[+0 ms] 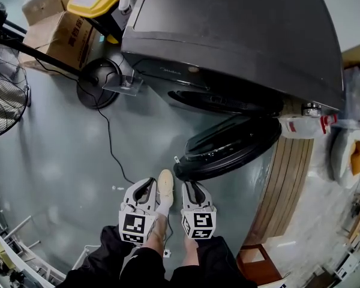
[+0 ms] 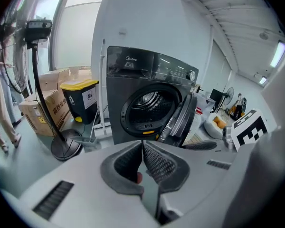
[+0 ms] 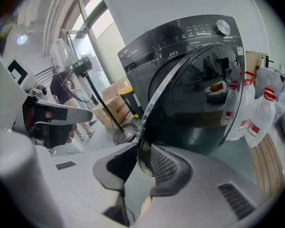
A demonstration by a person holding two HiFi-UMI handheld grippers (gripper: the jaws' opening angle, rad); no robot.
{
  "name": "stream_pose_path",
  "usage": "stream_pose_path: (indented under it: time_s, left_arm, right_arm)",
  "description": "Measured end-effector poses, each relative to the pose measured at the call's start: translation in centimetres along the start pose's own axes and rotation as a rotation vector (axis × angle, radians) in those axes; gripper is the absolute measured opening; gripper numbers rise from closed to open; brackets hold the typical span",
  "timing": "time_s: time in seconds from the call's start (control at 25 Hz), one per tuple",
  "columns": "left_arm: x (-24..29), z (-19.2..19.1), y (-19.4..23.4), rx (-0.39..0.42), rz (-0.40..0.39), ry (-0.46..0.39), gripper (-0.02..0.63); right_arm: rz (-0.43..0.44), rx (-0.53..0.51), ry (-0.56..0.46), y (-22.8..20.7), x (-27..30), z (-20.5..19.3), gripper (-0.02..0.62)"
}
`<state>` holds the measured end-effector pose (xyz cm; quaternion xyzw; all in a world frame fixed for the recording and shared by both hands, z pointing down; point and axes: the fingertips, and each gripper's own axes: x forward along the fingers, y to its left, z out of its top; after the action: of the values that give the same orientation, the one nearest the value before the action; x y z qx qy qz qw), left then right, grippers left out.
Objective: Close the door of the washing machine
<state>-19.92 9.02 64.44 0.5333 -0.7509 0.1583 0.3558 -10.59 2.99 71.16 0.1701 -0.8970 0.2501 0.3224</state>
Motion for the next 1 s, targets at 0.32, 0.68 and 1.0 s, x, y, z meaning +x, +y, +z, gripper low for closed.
stream_pose_path:
  time_s: [0.32,0.68,1.0]
  left_arm:
    - [0.0,0.9,3.0,-0.016,0.012,-0.007,0.029]
    - [0.2,2.2,5.8,-0.016,0.005,-0.027,0.029]
    - [0.6,4.3,8.3,-0.006,-0.009,-0.037,0.029]
  right_arm:
    - [-0.023,-0.06,-0.026,1.0,1.8,2.8,0.093]
    - [-0.046,-0.102,-0.011,1.8,3.8,4.5,0.091]
    - [-0.074,-0.096,-0.009,2.4,5.9,6.9,0.084]
